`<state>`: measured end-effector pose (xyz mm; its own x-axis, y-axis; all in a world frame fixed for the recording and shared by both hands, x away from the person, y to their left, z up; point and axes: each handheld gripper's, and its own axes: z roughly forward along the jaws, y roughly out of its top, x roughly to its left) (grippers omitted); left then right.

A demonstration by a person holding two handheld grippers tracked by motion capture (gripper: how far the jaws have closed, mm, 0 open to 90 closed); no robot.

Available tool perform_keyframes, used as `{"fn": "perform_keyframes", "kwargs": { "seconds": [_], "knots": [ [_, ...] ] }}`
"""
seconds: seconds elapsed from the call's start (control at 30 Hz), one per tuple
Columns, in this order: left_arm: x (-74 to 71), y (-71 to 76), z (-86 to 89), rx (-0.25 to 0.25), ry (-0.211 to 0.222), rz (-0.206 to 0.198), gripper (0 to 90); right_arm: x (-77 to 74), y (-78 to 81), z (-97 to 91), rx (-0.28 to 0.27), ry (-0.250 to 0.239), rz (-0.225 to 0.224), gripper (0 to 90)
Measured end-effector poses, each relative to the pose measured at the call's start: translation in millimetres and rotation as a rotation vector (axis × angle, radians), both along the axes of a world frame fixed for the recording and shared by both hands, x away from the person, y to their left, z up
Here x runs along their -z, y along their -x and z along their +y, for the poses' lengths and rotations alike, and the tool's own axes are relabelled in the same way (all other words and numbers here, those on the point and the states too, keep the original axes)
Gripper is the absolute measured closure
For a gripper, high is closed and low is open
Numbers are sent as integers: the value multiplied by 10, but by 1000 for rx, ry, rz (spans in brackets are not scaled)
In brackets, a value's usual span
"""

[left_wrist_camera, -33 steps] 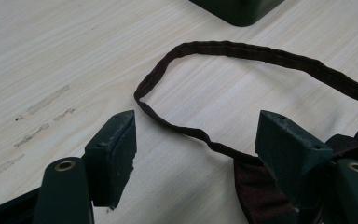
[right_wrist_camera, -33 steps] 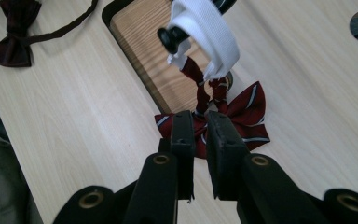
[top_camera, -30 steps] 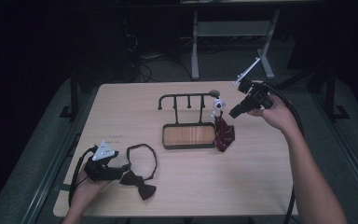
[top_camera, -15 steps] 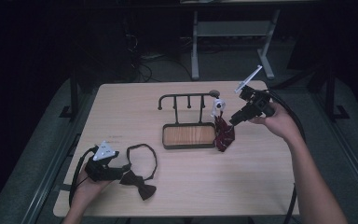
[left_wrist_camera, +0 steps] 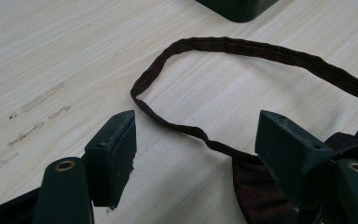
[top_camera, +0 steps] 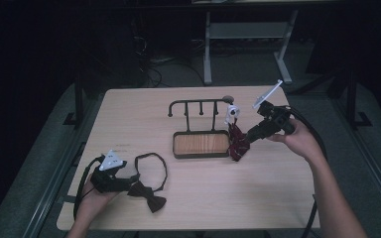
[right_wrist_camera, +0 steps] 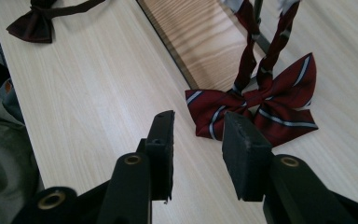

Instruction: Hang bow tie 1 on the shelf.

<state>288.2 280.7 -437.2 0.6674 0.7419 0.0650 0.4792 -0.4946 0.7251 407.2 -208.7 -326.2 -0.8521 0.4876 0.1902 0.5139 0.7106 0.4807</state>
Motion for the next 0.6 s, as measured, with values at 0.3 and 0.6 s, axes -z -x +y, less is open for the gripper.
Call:
{"fn": "perform_keyframes", "kwargs": {
  "seconds": [0.3, 0.6],
  "knots": [
    [6, -3, -2, 1, -1, 4, 297, 124, 78, -42, -5, -17, 5, 584],
    [12, -6, -8, 2, -1, 6, 297, 251, 163, -59, -15, -14, 16, 541]
  ]
}}
